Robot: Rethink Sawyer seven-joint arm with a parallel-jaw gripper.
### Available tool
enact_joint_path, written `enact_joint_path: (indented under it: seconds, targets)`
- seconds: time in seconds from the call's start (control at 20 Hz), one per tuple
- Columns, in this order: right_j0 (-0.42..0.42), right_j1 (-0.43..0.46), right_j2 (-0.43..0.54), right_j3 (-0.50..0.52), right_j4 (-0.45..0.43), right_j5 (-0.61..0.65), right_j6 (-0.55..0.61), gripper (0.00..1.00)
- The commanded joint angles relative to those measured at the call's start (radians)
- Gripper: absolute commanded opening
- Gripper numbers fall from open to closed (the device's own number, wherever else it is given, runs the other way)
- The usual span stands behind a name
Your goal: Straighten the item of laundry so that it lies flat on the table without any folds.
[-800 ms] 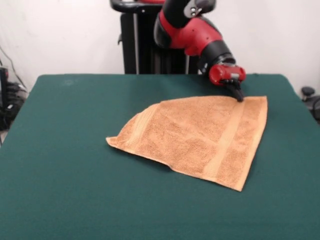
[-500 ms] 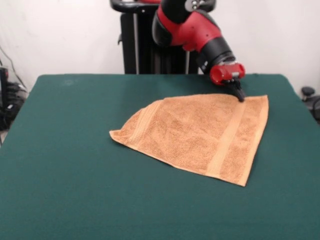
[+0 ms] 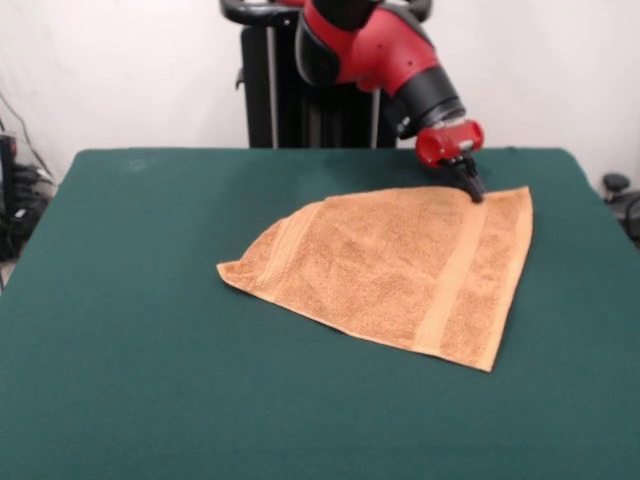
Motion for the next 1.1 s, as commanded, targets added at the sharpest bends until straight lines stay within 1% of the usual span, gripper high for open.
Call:
enact_joint_path:
  seconds: [0.05,0.2,0.35,0.55,1.1]
  targets:
    - [-0.015,0.060,0.082,-0.027,-0.019,0.219,0.197,0.00]
    - [-0.012,0.058,0.085,-0.025,-0.017,0.228,0.195,0.00]
    - [-0.019,0.030,0.100,-0.011,-0.054,0.258,0.223,0.00]
    - [-0.025,0.001,0.120,0.009,-0.076,0.284,0.244,0.00]
    - [-0.058,-0.052,0.147,0.057,-0.105,0.319,0.237,0.00]
